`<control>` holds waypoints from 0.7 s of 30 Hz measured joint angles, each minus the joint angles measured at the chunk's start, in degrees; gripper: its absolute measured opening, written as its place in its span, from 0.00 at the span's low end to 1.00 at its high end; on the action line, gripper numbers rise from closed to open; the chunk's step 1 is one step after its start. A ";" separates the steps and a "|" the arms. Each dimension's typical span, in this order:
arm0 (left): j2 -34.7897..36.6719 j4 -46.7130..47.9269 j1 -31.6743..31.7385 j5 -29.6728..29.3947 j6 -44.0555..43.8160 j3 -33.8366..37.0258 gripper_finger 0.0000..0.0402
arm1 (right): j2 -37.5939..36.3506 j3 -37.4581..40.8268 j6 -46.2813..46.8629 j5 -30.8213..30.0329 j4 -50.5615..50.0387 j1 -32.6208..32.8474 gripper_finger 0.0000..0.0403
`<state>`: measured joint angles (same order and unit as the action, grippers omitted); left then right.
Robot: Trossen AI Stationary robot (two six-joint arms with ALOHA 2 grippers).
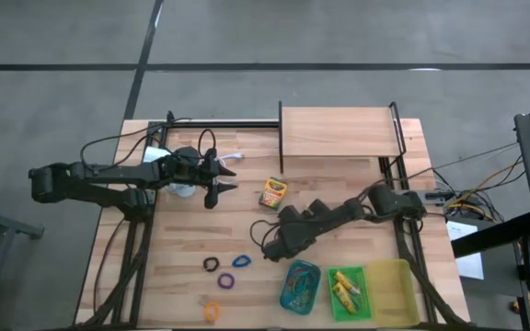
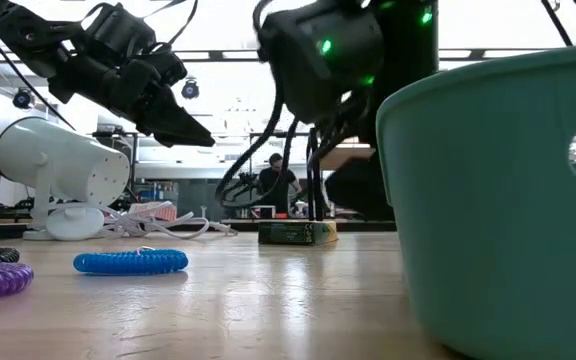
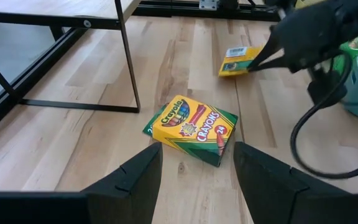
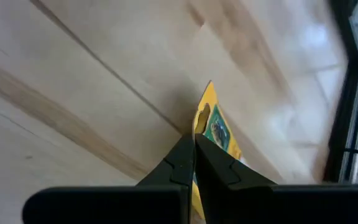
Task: Pick & Place Office Desk Supplies
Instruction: Put the crayon box into the green bin
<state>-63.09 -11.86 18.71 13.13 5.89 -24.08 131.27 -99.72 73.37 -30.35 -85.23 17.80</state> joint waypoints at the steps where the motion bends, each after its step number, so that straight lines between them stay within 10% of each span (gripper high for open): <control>1: 0.00 0.00 0.01 0.00 0.00 0.00 0.51 | -0.59 0.00 0.04 -0.41 -0.06 0.23 0.02; 21: 0.00 0.22 0.00 0.00 0.00 0.00 0.50 | -18.54 0.44 6.15 -12.95 -2.74 10.00 0.02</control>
<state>-63.09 -11.64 18.71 13.13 5.89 -24.08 112.73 -99.28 79.51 -43.30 -87.97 27.80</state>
